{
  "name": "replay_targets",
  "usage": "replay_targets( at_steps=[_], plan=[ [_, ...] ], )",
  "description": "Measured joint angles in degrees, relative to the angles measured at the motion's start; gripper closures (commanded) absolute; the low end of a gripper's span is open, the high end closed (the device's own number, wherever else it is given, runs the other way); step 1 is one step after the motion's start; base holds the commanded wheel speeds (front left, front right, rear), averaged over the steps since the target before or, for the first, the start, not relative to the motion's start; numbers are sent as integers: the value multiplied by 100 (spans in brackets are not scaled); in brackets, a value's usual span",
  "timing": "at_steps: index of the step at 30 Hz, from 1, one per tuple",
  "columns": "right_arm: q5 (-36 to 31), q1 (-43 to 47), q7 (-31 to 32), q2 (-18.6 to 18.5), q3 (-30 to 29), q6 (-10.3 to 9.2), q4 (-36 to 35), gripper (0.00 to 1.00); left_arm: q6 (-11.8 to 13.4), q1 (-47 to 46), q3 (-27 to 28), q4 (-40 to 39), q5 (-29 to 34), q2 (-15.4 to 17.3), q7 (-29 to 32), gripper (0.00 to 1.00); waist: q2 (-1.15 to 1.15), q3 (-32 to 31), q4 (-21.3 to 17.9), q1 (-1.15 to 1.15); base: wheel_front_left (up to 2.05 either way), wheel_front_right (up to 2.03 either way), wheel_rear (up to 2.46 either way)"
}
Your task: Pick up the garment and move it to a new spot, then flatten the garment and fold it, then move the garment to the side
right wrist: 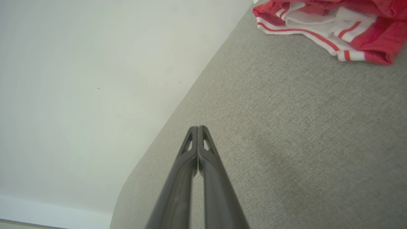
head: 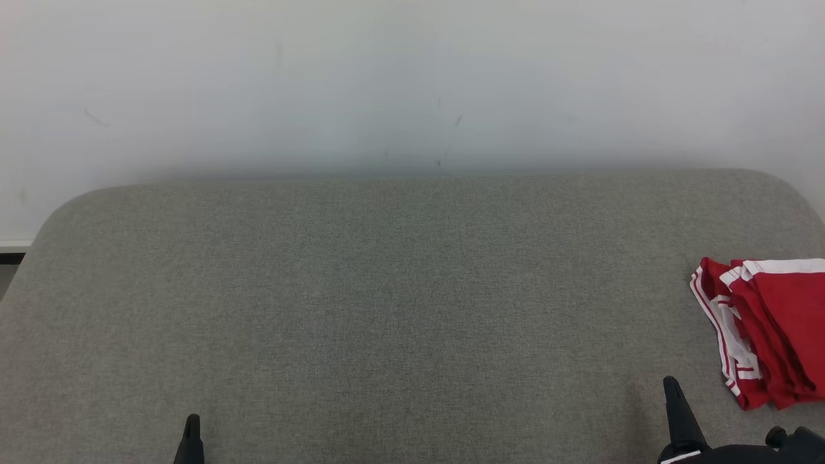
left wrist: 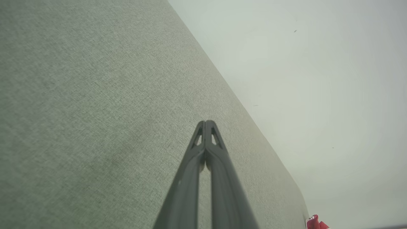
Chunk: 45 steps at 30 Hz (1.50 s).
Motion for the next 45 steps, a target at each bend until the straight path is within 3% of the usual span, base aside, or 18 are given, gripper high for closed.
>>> replay_targets(
  at_steps=[45],
  plan=[
    [2406, -463, 508, -1, -213, 0, -8, 100, -86, -508, 204, 30, -2339, 4, 661, 100, 0, 92, -37, -1, 0, 0, 0]
  ],
)
